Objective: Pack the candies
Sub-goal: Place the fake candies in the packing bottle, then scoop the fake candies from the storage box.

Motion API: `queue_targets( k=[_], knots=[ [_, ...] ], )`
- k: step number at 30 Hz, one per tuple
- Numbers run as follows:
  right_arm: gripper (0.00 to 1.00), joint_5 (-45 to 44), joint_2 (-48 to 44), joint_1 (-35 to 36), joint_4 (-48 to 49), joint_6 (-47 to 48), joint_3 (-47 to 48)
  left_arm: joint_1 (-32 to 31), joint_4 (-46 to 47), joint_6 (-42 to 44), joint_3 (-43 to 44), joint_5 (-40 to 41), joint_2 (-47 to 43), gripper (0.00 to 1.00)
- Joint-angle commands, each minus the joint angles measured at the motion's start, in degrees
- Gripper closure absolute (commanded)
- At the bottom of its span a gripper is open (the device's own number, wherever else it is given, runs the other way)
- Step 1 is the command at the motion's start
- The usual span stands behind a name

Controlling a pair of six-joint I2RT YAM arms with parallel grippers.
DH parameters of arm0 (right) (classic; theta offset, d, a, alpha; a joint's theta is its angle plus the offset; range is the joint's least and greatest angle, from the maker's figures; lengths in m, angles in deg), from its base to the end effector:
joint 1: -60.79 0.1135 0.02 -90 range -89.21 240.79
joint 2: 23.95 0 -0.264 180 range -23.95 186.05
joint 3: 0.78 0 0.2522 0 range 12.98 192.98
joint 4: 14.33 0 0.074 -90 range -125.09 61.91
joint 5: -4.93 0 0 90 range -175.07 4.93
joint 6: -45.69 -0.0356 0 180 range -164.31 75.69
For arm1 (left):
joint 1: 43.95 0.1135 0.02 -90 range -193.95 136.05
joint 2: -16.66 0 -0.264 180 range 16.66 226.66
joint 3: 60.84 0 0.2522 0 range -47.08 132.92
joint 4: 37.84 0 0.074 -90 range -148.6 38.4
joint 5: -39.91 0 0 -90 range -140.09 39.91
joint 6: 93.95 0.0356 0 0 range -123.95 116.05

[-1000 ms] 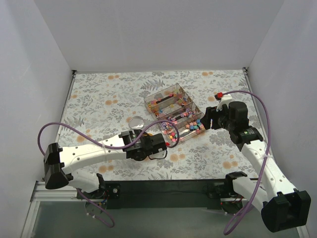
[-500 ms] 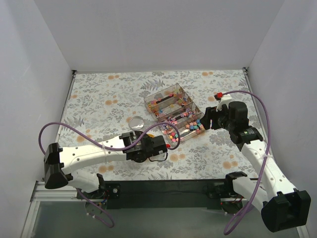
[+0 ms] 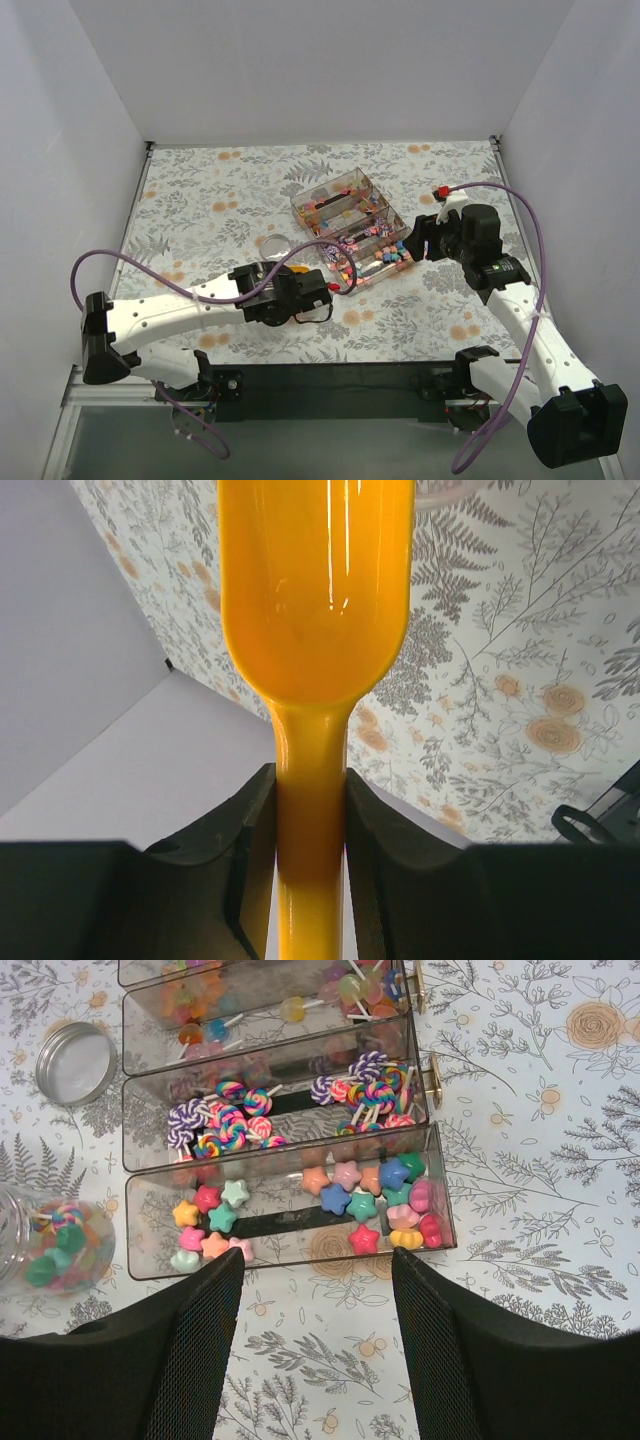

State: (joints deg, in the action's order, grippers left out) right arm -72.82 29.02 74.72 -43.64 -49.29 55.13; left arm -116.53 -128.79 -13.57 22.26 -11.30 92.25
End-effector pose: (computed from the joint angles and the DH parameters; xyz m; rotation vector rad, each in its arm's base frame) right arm 0.2023 0.0580 0.2889 -0.2948 2.0246 0.4241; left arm 0.0859 -0.1994 0.3011 1.2891 2.2038 0.5810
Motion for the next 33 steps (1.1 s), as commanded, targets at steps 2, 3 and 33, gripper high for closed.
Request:
queue_targets(
  k=[2, 3, 33],
  knots=[
    [0.33, 1.1, 0.3, 0.0, 2.6, -1.0, -0.4, 0.3, 1.6, -3.8, 8.6, -4.2, -1.7, 1.00],
    [0.33, 1.0, 0.6, 0.0, 2.6, -1.4, -0.3, 0.3, 2.3, -5.5, 9.6, -4.9, -1.0, 1.00],
    [0.33, 19.2, 10.7, 0.0, 9.9, -7.9, -3.8, 12.5, 16.4, -11.9, 33.8, -32.8, 28.0, 1.00]
  ],
)
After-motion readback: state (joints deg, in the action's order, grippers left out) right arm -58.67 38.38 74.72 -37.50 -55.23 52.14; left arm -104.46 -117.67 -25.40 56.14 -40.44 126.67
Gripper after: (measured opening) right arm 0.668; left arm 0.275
